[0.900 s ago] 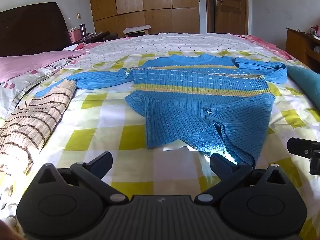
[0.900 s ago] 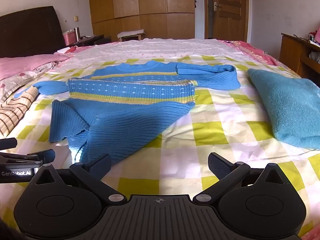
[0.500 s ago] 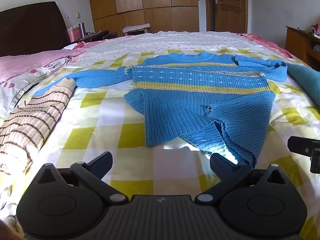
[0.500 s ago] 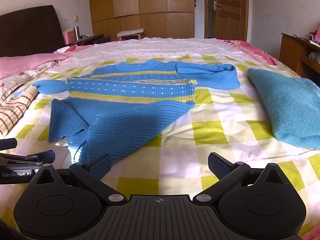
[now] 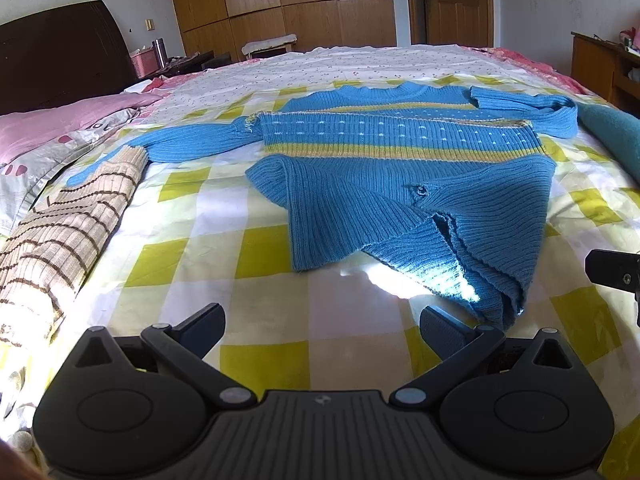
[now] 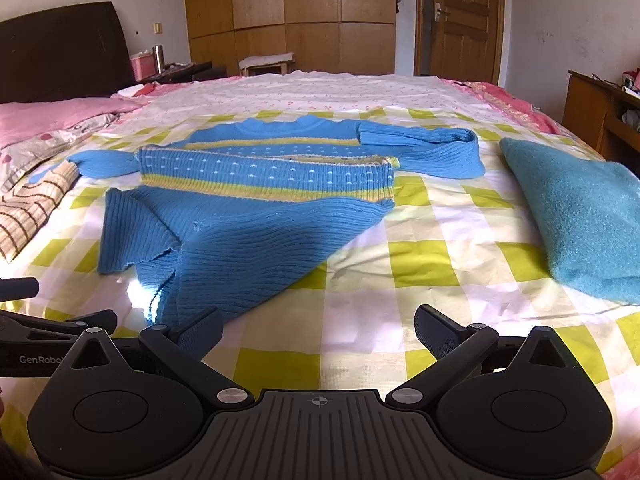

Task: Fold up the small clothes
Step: 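Move both tools toward the hem of the blue sweater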

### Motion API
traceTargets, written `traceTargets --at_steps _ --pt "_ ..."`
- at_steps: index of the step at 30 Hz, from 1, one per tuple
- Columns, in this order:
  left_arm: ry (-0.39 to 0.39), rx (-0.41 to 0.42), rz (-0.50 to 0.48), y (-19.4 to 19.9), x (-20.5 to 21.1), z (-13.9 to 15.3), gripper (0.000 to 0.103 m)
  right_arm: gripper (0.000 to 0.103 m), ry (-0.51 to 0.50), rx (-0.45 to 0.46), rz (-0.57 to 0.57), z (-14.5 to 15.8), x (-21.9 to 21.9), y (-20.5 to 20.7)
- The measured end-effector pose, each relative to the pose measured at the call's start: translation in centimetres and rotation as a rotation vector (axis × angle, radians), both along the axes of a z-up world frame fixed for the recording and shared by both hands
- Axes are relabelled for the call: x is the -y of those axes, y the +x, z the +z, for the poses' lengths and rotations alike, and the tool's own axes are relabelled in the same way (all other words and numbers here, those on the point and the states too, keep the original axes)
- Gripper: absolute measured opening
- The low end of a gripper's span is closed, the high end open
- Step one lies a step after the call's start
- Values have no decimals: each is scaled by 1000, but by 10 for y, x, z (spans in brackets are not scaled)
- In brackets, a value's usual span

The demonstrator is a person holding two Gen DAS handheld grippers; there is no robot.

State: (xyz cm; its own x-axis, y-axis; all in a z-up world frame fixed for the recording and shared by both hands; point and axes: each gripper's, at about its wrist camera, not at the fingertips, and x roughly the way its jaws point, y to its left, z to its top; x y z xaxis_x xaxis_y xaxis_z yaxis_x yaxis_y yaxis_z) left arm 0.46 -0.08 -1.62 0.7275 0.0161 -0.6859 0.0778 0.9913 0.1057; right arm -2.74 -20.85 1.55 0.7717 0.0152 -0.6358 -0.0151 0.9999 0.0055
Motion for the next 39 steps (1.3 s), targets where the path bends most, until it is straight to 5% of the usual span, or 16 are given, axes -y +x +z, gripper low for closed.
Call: traceTargets --at_steps 9,15,36,39 --pt "-3 -59 2 2 0 -12 103 101 5 -12 13 -1 -1 1" --pt "-105 -92 40 3 -14 -18 103 99 22 -22 16 -3 -1 2" --pt "-114 -95 19 -1 -18 -14 103 95 26 -42 66 -6 -5 8" --pt "-102 -43 28 -3 -22 -5 103 92 29 -46 92 -5 -7 14"
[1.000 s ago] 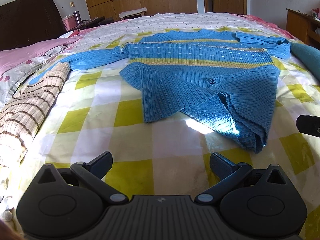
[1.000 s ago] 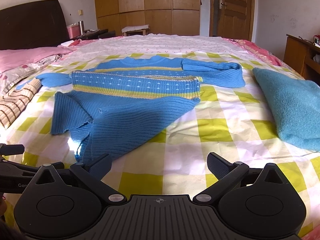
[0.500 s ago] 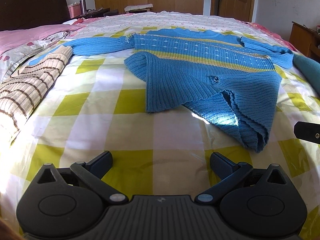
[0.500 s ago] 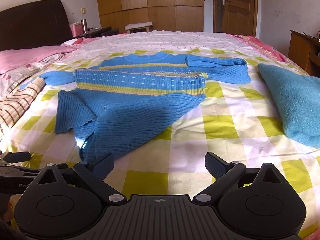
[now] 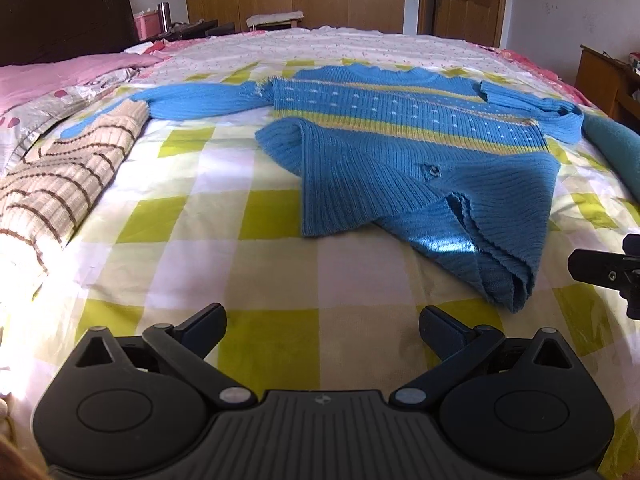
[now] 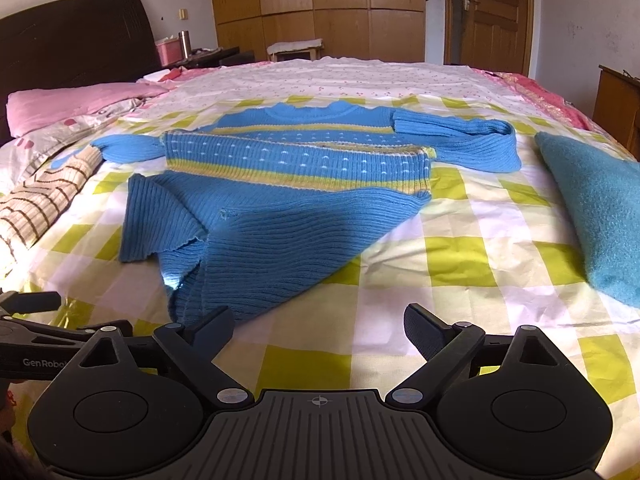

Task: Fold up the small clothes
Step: 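Move both tools toward the hem of the blue sweater, then grasp the sweater hem with both tools and pull it flat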

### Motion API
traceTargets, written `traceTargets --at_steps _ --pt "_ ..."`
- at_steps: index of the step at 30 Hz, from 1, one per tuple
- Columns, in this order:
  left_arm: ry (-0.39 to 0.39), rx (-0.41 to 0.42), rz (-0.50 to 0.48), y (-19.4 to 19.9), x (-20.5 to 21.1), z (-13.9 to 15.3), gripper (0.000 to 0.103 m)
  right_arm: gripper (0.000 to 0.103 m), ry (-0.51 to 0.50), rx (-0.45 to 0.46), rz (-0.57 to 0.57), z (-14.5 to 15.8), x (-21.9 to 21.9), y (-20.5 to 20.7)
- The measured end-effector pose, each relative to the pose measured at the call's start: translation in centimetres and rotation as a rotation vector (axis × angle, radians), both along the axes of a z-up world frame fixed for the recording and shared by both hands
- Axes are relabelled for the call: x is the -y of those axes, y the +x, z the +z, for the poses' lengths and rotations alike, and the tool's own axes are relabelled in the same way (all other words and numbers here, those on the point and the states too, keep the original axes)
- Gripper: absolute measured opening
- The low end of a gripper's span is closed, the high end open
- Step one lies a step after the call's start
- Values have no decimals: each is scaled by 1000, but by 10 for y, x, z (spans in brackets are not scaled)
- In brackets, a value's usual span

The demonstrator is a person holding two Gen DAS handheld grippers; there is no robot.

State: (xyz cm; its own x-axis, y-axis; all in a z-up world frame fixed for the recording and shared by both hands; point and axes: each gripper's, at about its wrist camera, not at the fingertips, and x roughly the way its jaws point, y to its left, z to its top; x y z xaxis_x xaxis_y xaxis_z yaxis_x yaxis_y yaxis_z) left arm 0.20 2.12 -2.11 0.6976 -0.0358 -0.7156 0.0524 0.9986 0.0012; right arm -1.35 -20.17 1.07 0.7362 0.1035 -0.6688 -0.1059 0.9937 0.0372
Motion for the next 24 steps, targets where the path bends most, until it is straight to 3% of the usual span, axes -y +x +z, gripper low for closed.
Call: traceTargets --at_steps 6,10,13,19,24 --pt "32 114 -18 14 -7 25 103 87 25 -20 48 -3 -4 16" --pt "66 132 -46 34 -7 28 103 84 31 -9 89 -3 -10 26" --pt "47 119 -52 50 -8 25 102 72 33 -16 125 -5 -17 36" --pt "22 96 -73 71 -6 16 88 60 23 -36 183 -13 -29 49" --pt "-18 47 -83 85 -6 6 59 60 6 -40 204 -18 -32 51"
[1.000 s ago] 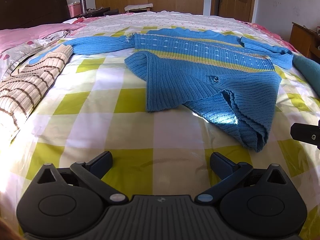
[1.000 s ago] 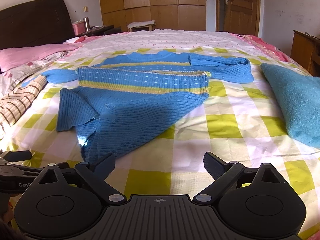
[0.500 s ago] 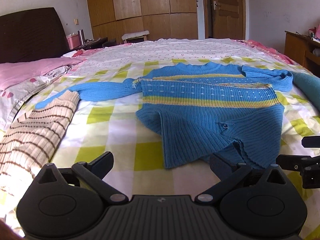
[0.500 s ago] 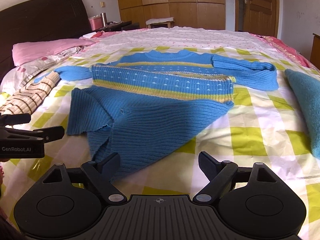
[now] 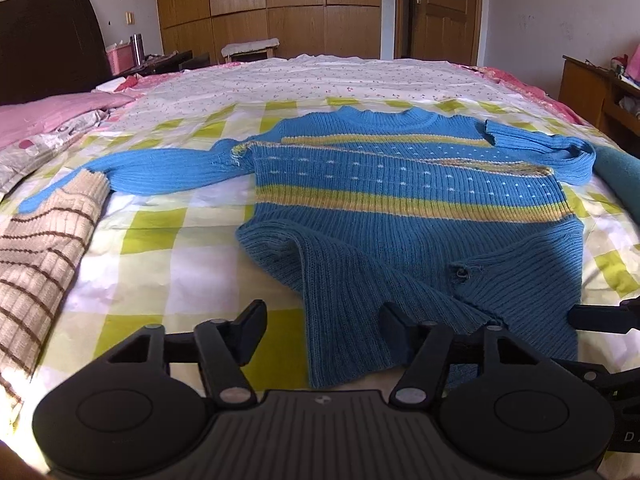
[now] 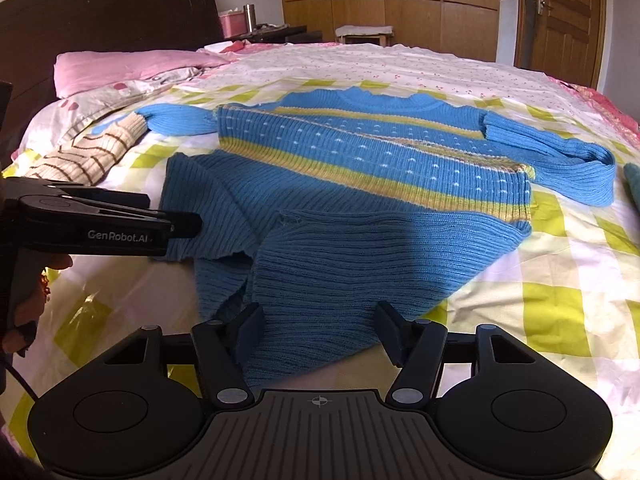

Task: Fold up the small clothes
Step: 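Grasp the sweater hem with both tools and pull it flat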

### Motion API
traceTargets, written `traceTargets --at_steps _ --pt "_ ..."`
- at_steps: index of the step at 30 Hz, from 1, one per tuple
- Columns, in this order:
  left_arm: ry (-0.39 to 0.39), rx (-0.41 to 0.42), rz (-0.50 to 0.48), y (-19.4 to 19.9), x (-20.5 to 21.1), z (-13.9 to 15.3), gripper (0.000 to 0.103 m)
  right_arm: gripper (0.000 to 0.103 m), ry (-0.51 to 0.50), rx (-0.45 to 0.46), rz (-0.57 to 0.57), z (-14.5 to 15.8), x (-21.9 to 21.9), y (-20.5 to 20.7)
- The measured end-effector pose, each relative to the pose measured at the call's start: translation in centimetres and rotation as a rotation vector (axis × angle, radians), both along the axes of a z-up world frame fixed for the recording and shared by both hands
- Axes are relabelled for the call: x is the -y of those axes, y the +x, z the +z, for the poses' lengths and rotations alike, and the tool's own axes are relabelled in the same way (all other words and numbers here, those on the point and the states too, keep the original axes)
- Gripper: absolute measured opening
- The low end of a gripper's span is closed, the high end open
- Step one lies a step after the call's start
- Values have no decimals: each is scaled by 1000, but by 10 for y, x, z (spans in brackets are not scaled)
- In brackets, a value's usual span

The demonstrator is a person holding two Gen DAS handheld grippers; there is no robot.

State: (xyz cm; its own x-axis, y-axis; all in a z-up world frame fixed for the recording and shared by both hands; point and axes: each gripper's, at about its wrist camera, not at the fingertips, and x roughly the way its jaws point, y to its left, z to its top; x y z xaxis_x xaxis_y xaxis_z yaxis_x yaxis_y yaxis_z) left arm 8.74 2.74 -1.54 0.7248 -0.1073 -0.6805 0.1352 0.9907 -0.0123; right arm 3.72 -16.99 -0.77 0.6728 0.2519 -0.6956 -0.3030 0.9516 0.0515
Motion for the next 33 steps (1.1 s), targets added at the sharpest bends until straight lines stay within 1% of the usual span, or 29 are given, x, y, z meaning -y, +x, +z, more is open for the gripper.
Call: traceTargets --at_steps 1,2,4,5,6,12,20,24,29,31,32,33 --pt "-17 -16 4 3 -1 -2 56 60 6 -2 2 0 1 0" --pt "-32 -22 7 4 -3 -4 51 60 11 -5 3 1 2 1" --pt "-83 -27 5 6 -6 -4 36 60 27 -10 1 2 5 2" --pt "-107 -30 -1 6 -7 -3 20 59 35 -12 -2 3 6 2" --pt "-129 -35 3 6 -9 -2 13 58 43 -11 -6 4 8 1" --pt "-172 -31 51 -5 -30 9 13 58 59 13 -28 12 13 -3" --pt "-132 -57 118 -39 -70 13 12 59 31 25 11 15 -7 -5" --pt "-150 -74 113 -46 -78 9 12 59 11 4 33 9 -23 3" --pt "-150 -70 77 -43 -74 8 13 56 -77 -2 21 0 -32 4" --pt "-148 -70 71 -42 -74 7 13 41 -96 -5 8 2 -30 4" --pt "-148 -71 71 -42 -75 6 13 37 -95 -11 -1 3 -28 4" --pt "-151 -73 71 -43 -75 6 12 25 -90 -20 -14 5 -25 3"
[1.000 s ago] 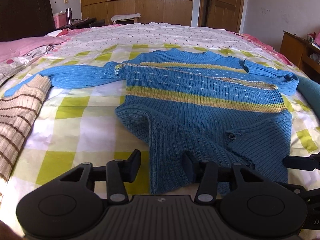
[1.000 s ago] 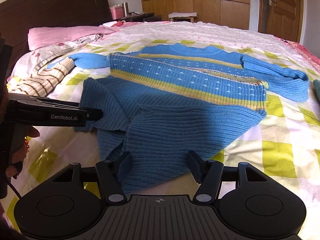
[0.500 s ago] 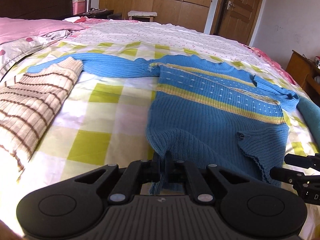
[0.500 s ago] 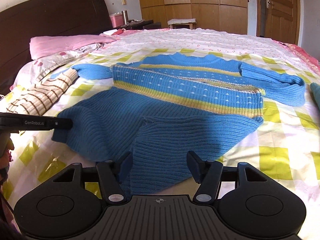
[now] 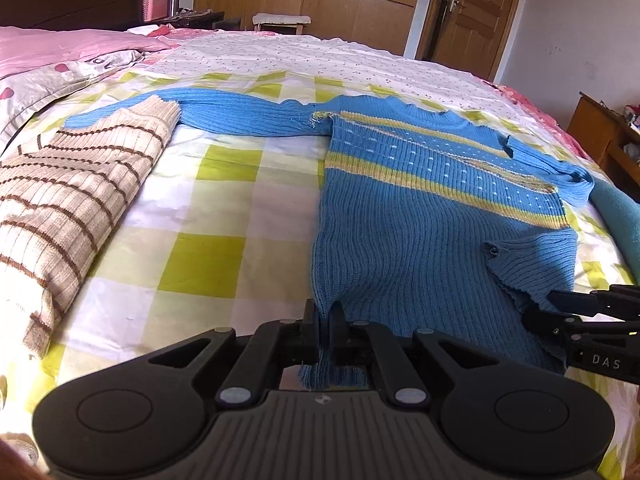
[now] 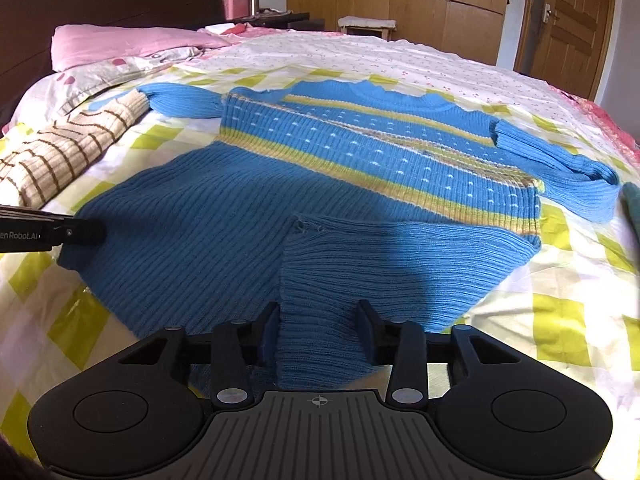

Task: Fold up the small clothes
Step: 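Grasp the sweater hem with both tools and pull it flat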

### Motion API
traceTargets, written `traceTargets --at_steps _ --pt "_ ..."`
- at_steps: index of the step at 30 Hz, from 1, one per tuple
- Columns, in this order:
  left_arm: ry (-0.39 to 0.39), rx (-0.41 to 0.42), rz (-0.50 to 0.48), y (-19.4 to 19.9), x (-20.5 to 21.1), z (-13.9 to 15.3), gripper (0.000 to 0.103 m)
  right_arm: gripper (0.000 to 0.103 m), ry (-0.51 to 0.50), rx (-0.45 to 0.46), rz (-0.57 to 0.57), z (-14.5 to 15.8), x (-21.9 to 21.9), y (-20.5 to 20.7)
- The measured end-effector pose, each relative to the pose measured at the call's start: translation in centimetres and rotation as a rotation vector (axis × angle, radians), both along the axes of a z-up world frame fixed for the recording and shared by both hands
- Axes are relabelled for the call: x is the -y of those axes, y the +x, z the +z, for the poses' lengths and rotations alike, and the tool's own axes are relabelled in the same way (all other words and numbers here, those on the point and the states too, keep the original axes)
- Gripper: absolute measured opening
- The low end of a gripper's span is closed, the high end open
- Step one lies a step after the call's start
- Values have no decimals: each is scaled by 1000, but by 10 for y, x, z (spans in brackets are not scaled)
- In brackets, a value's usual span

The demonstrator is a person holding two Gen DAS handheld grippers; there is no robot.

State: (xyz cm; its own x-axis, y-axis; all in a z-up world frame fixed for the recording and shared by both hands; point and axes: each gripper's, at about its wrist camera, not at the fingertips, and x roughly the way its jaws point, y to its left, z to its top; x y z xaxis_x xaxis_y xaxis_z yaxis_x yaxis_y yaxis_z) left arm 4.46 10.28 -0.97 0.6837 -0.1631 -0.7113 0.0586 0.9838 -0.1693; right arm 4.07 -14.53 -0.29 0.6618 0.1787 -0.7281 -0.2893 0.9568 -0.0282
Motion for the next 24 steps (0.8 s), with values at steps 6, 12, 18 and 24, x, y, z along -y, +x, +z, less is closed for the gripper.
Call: traceTargets --at_steps 6,12,18,24 --pt "-27 10 -26 -13 0 6 12 6 76 -40 -71 10 28 -8" --pt "-36 -5 -54 -33 4 11 12 6 118 -42 -117 27 60 -35" --pt "-31 -10 -69 -55 9 16 12 5 153 -68 -158 31 84 -58" --pt "-21 -32 -88 -75 13 18 12 4 189 -125 -194 29 106 -80"
